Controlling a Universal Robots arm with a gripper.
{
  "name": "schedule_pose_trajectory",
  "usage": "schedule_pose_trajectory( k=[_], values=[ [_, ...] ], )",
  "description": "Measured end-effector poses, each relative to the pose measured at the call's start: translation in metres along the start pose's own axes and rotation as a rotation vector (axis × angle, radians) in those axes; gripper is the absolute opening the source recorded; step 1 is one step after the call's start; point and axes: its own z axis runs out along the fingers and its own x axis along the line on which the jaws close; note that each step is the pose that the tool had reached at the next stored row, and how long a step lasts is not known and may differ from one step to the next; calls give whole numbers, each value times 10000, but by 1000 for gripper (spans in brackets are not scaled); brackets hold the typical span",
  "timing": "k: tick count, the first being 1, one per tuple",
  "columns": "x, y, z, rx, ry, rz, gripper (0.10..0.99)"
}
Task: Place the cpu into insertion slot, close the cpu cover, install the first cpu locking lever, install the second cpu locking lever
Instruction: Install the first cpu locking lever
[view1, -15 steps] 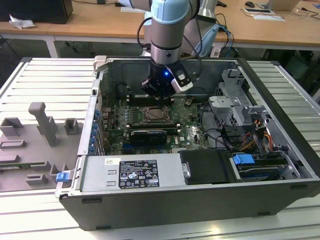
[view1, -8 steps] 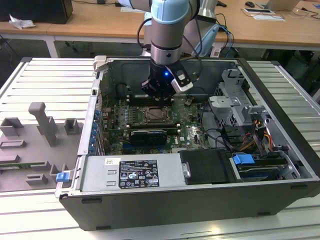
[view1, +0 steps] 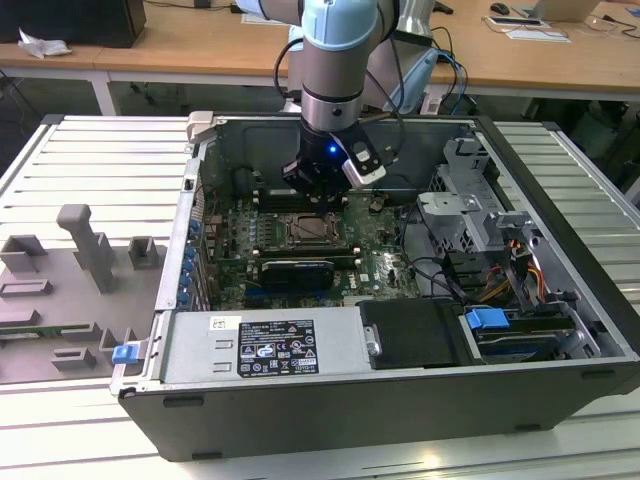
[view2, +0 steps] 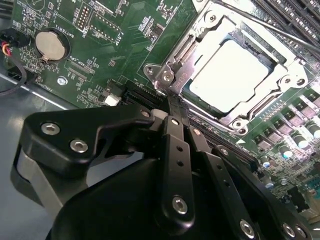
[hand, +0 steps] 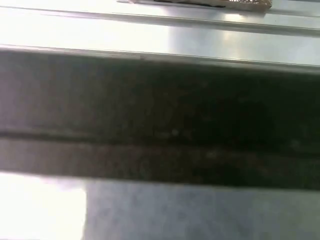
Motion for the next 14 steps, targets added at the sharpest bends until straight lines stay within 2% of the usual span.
schedule_pose_trajectory(
  k=[3, 14],
  values=[
    [-2, 7, -79, 1, 3, 0, 106],
    [2, -48, -85, -5, 3, 0, 106]
  ],
)
